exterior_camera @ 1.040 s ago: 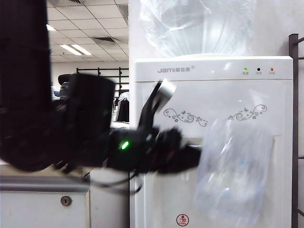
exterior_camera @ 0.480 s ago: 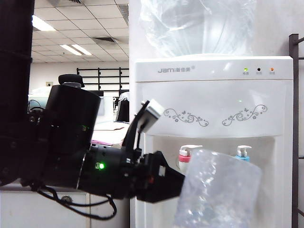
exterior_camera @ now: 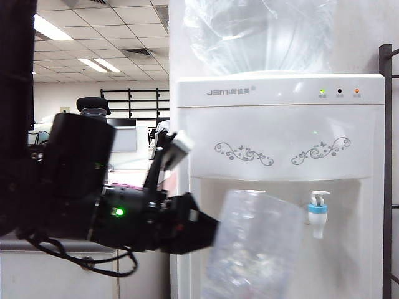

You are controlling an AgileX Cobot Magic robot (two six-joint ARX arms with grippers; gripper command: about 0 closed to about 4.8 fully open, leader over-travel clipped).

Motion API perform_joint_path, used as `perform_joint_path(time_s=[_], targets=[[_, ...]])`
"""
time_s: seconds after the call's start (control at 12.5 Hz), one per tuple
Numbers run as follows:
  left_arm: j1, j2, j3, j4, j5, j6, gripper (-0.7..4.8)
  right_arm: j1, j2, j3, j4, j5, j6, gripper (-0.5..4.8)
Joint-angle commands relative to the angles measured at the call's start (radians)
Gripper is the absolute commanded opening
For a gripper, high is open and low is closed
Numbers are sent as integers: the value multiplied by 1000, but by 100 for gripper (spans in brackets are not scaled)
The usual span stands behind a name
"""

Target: Pick up the plastic mug from the left desk, go to the hot water outlet of the water dispenser, press the vertical switch to get some water, then put the mug back on the desk.

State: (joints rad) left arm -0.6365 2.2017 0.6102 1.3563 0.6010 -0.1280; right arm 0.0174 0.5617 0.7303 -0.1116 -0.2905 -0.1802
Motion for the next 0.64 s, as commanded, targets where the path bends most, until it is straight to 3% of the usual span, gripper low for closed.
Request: perform_joint_path(time_s=[0.08, 0.64], targets=[[74, -6, 4, -15, 5, -3, -5, 1, 0, 5, 10, 0, 4, 440], [106, -6, 4, -33, 2, -3, -5, 1, 0, 5, 8, 0, 4, 440]])
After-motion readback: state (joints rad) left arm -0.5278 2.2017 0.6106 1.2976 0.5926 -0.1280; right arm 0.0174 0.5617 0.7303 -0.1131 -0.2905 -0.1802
